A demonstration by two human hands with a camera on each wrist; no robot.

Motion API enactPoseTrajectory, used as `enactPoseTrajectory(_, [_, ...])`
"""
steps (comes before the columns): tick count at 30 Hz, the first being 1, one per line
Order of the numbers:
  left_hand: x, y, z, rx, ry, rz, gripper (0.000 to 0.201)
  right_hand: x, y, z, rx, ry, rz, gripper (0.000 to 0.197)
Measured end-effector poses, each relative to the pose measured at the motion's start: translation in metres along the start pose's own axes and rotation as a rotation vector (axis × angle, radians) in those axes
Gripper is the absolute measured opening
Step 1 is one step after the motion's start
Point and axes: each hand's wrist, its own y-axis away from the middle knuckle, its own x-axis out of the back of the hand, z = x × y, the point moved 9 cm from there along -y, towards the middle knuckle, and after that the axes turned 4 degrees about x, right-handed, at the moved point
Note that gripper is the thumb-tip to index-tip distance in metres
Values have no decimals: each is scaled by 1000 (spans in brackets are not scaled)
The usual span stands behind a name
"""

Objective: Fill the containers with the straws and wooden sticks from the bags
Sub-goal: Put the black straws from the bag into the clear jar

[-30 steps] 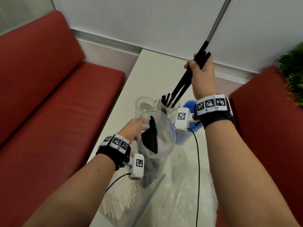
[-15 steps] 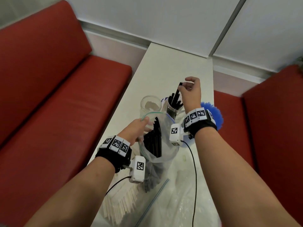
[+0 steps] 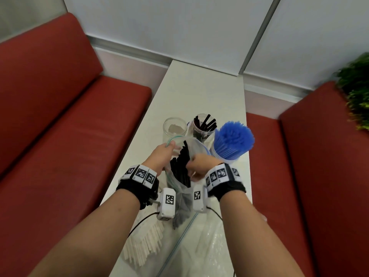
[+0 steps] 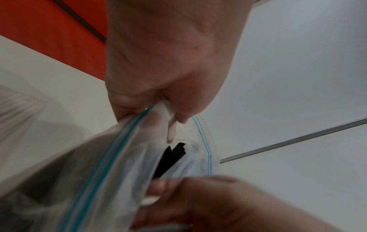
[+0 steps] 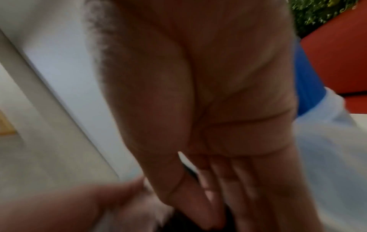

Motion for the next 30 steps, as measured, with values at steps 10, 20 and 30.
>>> enactPoseTrajectory(10, [-13,30,1,-51,6,-45,48,-43,4,51,90,-257,515,39])
enactPoseTrajectory(20, [-7,32,1,-25,29,2,46,-24,29,25,324,-366,541,48])
enactPoseTrajectory(30, [-11,28,11,-12,48,-40,45,2,27,9,378,-454,539,52])
